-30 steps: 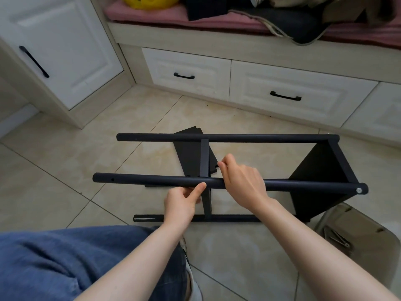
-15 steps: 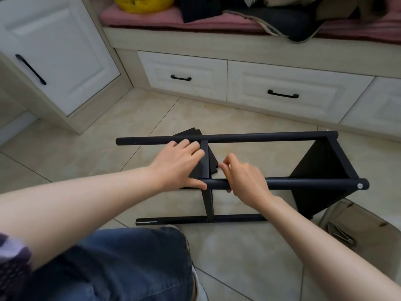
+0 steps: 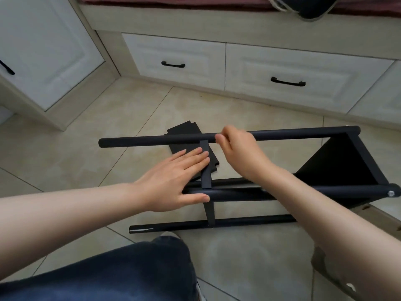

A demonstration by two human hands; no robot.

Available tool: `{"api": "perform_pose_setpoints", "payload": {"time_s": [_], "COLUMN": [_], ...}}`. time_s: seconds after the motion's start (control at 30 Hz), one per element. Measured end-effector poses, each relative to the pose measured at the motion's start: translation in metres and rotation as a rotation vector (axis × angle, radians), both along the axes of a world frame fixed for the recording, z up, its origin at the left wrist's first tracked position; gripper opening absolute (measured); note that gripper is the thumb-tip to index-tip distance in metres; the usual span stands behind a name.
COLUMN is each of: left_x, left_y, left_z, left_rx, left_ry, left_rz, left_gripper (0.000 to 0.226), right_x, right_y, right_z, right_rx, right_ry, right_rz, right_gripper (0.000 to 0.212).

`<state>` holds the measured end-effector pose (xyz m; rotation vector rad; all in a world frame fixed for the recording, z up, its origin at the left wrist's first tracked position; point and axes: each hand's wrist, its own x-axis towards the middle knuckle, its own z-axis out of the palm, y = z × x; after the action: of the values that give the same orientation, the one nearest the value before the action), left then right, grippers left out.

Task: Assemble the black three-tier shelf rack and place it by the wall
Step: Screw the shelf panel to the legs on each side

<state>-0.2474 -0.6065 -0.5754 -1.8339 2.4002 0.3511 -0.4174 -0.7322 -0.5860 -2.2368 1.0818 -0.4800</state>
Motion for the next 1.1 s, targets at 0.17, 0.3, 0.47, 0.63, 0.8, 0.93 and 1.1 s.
{"api": "perform_pose_setpoints", "payload": {"time_s": [0.17,0.3,0.47,0.63,0.8,0.93,1.1], "left_x": [-0.002,-0.002,-0.003,-0.003,-0.002,-0.002,-0.003], "left_y": [-0.001,-0.001,0.006,0.017,0.016,0.017,0.025], "left_z": [-0.003,-0.005,-0.007,-0.018,-0.022,-0.025,-0.030], "left_rx": [0.016,-0.002,-0.066,-0.099,-0.137,-0.152,-0.184], "left_ry": [0.065,0.108,0.162,0.114,0.182,0.221,0.268], "left_rz": [0.004,-0.014,-0.035,-0.064,-0.051,-0.043,-0.044], "left_gripper": [0.101,0.096,0.091,0.092,0.089,0.088,0.087], "right_x": [0.028,0.033,0.031,0.022,0.010,-0.019,-0.043], "right_y": [-0.022,-0.027,-0.023,-0.013,-0.010,-0.002,0.002], "right_z": [-0.003,-0.015,-0.015,-0.009,0.003,0.005,-0.001], "right_rx": [-0.129,-0.070,-0.039,0.030,0.069,-0.010,0.250], "right_ry": [0.136,0.174,0.113,0.070,-0.056,-0.221,-0.186], "right_rz": [0.110,0.102,0.116,0.164,0.186,0.254,0.303], "right_gripper": [0.030,0.020,0.022,0.021,0.016,0.014,0.016]}}
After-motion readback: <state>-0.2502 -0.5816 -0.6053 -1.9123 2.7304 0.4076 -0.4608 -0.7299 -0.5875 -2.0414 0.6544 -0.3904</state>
